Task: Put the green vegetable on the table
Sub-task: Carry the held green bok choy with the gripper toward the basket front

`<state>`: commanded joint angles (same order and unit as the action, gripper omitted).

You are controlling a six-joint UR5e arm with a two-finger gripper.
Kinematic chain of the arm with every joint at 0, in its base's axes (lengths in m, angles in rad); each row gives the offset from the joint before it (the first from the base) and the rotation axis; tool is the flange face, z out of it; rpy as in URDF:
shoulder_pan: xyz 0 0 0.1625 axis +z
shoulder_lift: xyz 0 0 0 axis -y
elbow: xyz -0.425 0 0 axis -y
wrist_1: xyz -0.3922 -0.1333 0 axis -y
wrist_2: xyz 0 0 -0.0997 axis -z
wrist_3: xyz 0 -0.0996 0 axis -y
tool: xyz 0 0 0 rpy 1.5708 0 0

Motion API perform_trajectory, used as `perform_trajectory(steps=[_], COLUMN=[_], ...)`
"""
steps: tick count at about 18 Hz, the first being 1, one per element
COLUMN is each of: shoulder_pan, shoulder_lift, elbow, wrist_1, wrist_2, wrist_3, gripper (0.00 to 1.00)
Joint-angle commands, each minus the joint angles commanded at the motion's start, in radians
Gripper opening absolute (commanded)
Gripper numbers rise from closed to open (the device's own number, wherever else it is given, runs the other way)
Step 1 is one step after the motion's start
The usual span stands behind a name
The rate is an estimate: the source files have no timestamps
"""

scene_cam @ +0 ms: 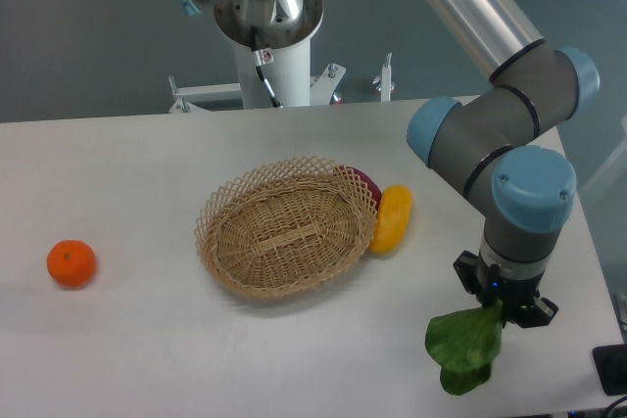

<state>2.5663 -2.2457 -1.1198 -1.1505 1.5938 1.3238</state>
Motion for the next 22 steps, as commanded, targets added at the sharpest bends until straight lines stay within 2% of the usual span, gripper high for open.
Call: perform_trajectory(steps=[7,11,15,22], shoulder_pan=[-0.005,-0.047,-0.081,-0.124], shoulder_lift=[0.006,0.017,0.029,0.020], elbow=[-0.009,-0.018,-0.061,-0.098], wrist_1=[0.002,-0.008,-0.005,-0.005], wrist_2=[0.012,0.035,0.067,0.081], wrist_3=[0.000,-0.023,-0.046,-0.101], gripper=[0.31,0.32,0.32,0.33])
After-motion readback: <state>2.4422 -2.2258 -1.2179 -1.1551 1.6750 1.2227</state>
